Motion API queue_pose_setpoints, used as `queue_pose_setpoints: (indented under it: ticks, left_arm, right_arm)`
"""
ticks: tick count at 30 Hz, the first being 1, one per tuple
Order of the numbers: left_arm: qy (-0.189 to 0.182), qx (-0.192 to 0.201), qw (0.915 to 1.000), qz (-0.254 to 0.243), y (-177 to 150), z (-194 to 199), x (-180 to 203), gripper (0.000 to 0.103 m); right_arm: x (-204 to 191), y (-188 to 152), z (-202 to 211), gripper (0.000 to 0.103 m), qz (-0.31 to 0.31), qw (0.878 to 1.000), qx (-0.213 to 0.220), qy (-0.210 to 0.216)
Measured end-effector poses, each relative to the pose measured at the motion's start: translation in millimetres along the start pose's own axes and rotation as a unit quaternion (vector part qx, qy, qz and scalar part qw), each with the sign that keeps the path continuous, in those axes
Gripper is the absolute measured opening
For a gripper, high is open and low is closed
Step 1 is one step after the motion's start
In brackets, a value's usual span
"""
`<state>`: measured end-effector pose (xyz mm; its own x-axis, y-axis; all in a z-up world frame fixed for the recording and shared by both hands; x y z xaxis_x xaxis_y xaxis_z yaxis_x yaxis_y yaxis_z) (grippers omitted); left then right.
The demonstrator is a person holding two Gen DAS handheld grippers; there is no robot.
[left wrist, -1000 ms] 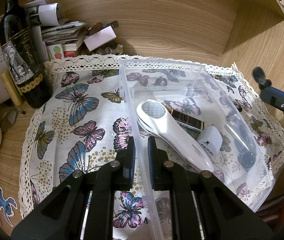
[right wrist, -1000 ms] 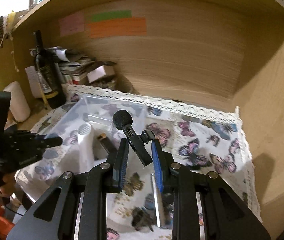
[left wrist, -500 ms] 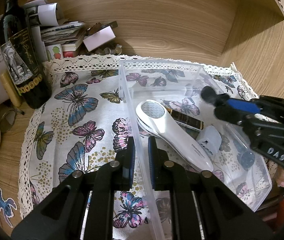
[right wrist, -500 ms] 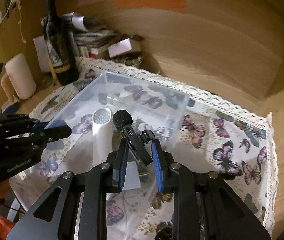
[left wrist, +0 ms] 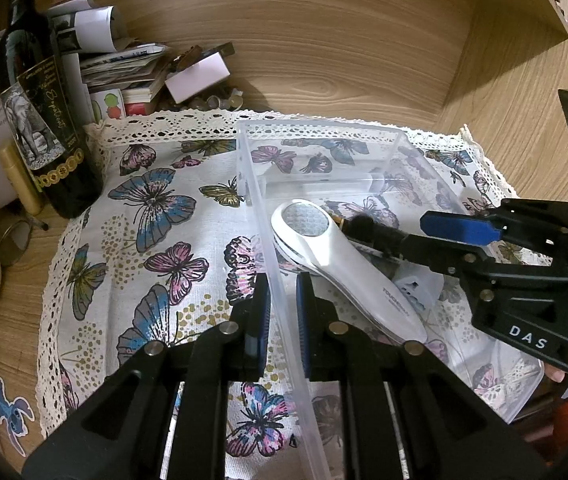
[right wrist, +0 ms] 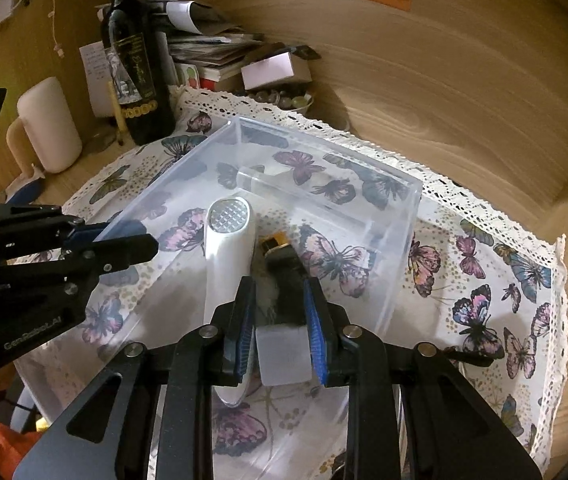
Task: Organize rigid objects
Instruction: 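Lower the rod into the box and open the right tool, then move the right tool to the keyring and grasp the keys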
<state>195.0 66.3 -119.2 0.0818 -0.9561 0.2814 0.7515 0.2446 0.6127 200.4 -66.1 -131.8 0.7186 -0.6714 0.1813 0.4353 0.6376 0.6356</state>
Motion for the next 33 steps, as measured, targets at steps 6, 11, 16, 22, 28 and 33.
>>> queue_pose_setpoints:
  ticks: [6,11,16,22,28,33]
  left_arm:
    - [0.0,0.0,1.0,-0.001,-0.2,0.2,-0.2,0.012]
    - [0.0,0.0,1.0,-0.001,-0.2,0.1,-0.1,0.012]
    - [0.0,0.0,1.0,-0.001,-0.3,0.1,-0.1,0.012]
    - [0.0,0.001,1.0,-0.001,-0.4,0.2,0.0,0.012]
    - [0.001,0.001,1.0,-0.001,-0.4,0.1,-0.1,0.012]
    - [0.0,0.001,1.0,-0.001,-0.4,0.0,-0.1,0.012]
  right_arm:
    - [6.6,-0.8,14.7,0.023,-0.011,1.0,0.016,-0.014]
    - [23.7,-5.5,38.0,0.023,-0.032,0.998,0.036,-0.041]
    - [48.6,-16.9,61.3,0.024,-0.065,0.994,0.047,-0.078]
    - [81.5,-40.0,78.6,0.029,-0.109,0.986,0.041,-0.119]
    - [100.7,-70.1,69.8,0.029,-0.149,0.981,0.006,-0.127]
    - [104.7,-96.0,45.9,0.029,-0.174,0.978,-0.032,-0.114]
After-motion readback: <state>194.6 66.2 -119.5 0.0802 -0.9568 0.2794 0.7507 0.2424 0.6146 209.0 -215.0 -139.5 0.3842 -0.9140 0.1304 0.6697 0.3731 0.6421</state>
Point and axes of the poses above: each gripper's, at about its wrist camera, not at the fingertips, and z roughly against the way its jaws point, x to its right, y to its top, the point moved 2 cm from there along -z, roughly the way its jaws point, and after that the axes turned 13 degrees about z, right-handed, at the moved point
